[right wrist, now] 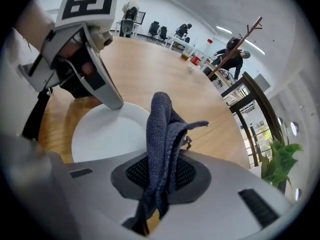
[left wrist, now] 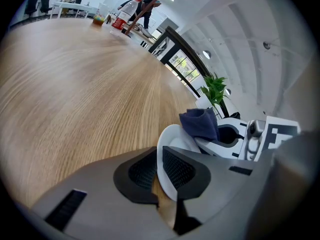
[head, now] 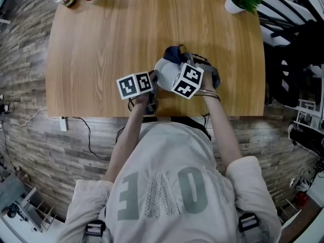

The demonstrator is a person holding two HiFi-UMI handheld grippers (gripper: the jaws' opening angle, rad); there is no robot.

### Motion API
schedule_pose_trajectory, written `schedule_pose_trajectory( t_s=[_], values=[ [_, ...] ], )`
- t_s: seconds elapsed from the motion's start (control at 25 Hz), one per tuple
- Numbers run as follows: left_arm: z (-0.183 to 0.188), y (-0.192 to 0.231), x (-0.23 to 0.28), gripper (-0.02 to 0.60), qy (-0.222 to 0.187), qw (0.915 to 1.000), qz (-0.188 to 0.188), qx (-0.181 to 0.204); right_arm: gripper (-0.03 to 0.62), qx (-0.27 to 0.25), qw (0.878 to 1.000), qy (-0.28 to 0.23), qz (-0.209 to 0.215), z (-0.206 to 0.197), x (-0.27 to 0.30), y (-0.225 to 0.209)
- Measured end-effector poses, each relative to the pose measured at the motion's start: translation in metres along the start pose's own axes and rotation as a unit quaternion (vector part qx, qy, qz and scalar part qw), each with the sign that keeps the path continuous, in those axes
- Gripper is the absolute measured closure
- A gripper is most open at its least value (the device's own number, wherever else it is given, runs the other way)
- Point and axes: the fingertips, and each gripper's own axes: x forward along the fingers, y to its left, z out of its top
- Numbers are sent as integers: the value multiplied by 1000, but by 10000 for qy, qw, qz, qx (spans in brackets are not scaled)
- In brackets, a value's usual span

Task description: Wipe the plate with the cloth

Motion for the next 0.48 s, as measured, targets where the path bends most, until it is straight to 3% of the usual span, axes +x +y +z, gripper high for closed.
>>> schedule_pose_trajectory(
  t_s=[0.24,0.48],
  values=[
    [1,0,0,543,-37,10000,14,41,533,-169,9998,91,-35,-6,5,10],
    [1,1,0,543,-63,10000,35,43,533,-538,9981,170,264,-8,-10,34]
  ],
)
